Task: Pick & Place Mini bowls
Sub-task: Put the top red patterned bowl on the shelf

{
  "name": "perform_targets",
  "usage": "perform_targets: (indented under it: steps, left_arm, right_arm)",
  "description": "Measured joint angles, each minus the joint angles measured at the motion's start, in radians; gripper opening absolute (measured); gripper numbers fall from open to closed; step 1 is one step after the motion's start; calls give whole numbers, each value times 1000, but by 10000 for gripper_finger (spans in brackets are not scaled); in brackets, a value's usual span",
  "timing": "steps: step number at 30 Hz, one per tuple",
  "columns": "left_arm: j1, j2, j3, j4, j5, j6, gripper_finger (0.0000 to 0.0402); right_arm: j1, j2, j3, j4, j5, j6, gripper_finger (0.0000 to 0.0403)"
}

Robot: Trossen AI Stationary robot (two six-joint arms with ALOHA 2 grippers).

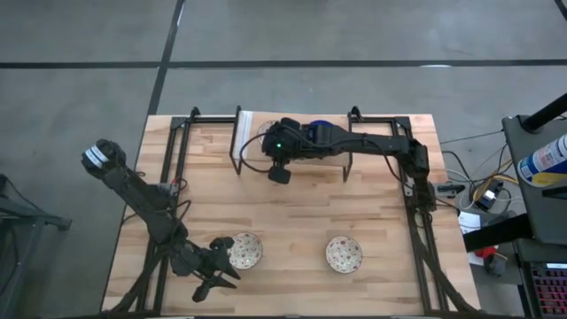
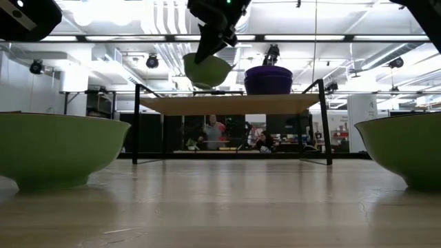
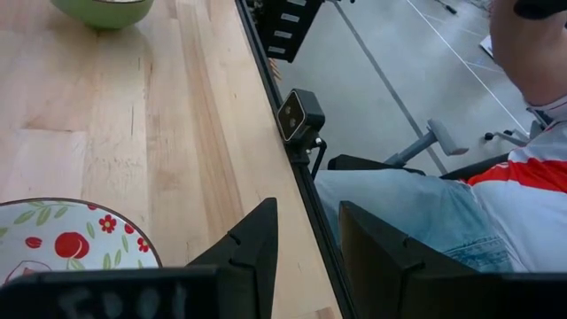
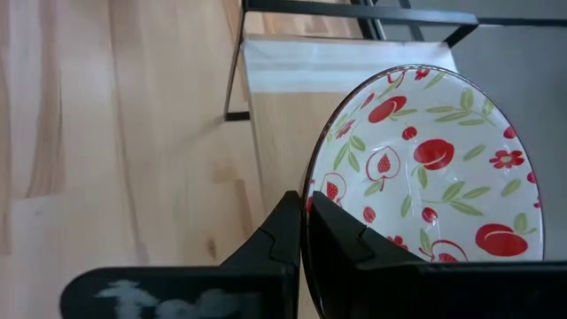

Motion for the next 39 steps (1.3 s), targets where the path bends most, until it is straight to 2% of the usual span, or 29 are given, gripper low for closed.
perform_targets:
  steps: [8,12,22,29,39]
  left_arm:
    - [0,0,0,0,0,0,115]
    - [0,0,0,0,0,5,115]
    - [0,0,-19,-1,0,-7,115]
    - [0,0,-29,12,-3,-14,115]
    - [0,0,-29,16,-3,-15,115]
  right_arm:
    - [-4,10,12,-68,2,-6,13]
    - [-4,55,52,-118,12,-3,13]
    - [-3,240,329,-238,62,-71,13]
    - [-11,249,304,-234,93,-78,13]
    - [-14,249,322,-234,80,-79,13]
